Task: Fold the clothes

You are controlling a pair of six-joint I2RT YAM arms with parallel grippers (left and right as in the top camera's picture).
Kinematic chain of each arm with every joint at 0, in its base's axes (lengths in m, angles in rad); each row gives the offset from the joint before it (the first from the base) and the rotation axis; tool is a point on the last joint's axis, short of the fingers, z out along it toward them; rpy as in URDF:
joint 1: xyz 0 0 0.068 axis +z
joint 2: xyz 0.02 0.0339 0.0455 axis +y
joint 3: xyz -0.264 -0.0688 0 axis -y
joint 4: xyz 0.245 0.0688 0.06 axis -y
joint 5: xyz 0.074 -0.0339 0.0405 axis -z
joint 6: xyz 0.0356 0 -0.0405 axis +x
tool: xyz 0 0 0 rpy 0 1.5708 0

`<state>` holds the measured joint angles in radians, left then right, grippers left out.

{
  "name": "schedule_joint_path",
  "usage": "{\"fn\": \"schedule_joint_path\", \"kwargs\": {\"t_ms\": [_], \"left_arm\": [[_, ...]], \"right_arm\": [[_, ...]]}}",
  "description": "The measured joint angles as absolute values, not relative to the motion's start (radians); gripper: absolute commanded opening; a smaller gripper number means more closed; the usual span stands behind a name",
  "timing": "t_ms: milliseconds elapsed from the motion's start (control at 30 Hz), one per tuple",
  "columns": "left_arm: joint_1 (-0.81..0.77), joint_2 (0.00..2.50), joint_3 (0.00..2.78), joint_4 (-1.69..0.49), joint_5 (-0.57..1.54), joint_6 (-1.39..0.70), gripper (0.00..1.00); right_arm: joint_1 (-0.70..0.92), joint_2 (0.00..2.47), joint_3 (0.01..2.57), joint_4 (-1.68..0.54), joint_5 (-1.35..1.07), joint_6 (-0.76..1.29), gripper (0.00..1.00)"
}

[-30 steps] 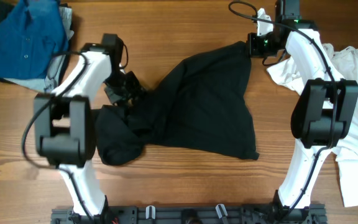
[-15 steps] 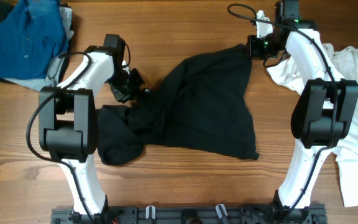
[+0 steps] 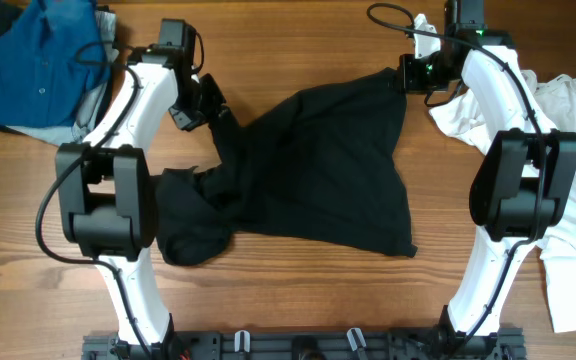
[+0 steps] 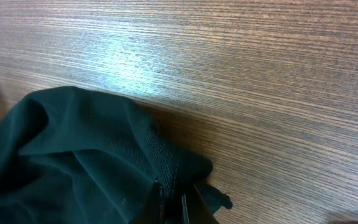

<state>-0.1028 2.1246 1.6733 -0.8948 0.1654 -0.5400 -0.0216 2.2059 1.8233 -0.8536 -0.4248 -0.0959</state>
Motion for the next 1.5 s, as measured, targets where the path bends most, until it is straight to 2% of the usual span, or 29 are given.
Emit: {"fn": "schedule_joint_path", "kwargs": {"t_ms": [333, 500, 967, 1200, 1333, 1500], "left_arm": [[0.025, 2.125, 1.683, -0.783, 0.12, -0.54, 0.04], [0.041, 2.125, 1.728, -0.78, 0.126, -0.516, 0.04], [-0.082, 2.106, 1.871, -0.788, 0.235, -0.428, 0.04], [-0.178, 1.991, 1.871, -0.839, 0.238, -0.359, 0.04], [-0.191, 1.901, 1.874, -0.899, 0.233, -0.345, 0.04], [-0.188, 1.824, 1.886, -1.077, 0.182, -0.339, 0.04]], "right_arm": [[-0.022, 2.169, 1.823, -0.86, -0.398, -0.111, 0.04], [-0.022, 2.138, 1.823, -0.861, -0.395, -0.111, 0.04], [-0.022, 2.131, 1.823, -0.879, -0.384, -0.114, 0.04], [-0.025, 2.088, 1.823, -0.878, -0.358, -0.118, 0.04], [-0.032, 2.025, 1.823, -0.879, -0.354, -0.118, 0.04], [-0.037, 1.963, 1.823, -0.904, -0.35, -0.118, 0.04]]}}
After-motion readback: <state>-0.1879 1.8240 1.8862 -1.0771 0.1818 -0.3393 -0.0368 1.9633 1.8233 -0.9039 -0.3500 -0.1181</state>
